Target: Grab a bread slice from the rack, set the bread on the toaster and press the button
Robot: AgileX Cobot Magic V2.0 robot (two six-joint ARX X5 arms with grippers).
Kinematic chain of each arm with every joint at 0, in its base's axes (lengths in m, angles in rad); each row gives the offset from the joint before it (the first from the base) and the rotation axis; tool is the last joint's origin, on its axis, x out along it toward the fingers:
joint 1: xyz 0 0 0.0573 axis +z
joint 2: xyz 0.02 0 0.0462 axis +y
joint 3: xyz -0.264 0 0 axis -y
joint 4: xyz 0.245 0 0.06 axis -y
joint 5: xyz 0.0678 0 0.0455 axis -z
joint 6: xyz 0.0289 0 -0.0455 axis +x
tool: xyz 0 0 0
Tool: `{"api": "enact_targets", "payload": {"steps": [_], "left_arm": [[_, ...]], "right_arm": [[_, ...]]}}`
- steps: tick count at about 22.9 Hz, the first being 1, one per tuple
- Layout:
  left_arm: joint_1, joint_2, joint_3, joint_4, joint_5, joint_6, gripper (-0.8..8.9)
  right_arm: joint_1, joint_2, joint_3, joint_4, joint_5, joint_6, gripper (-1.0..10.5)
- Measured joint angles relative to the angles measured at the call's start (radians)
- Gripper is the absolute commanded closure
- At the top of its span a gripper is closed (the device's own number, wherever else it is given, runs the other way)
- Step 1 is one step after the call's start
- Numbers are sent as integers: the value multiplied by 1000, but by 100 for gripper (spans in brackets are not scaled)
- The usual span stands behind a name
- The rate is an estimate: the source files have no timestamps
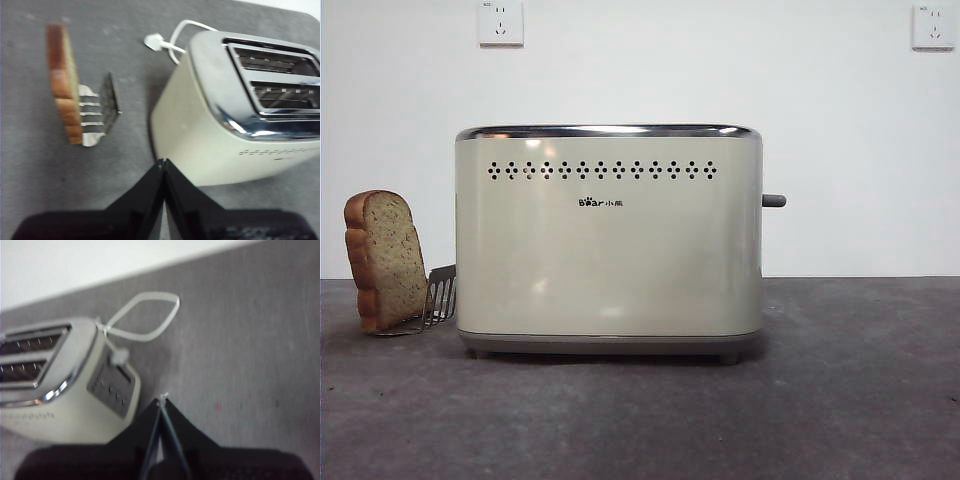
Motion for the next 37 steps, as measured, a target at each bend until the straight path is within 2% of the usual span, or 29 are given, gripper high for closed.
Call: {"api": "enact_targets", "payload": {"steps": [2,7,12,17,20,22,23,24,30,37], "left_arm": [[0,36,29,-5,23,-2,818],[0,145,117,-67,32,-23,818],[0,328,329,-215,32,-18,818],[0,577,646,-423,16,30,814],[2,723,850,-568,-74,70,800],[3,814,972,-655,-172,95,563],[4,856,1025,-690,-206,111,373],[6,887,1061,-710,-211,127,251],[40,990,1091,-703,-212,202,229],[90,1057,1091,-603,-210,222,259]], "right_arm": [[0,37,14,-35,-20,-8,949],[0,138,57,-69,-147,-98,949],[0,252,124,-74,-322,-153,948],[0,302,190,-74,-339,-185,949],[0,309,210,-68,-344,-192,949],[0,311,210,-68,-344,-196,949],[0,311,210,-68,-344,-199,949],[0,311,210,-67,-344,-200,949],[0,311,210,-68,-344,-203,949],[0,311,210,-84,-344,-209,949]]}}
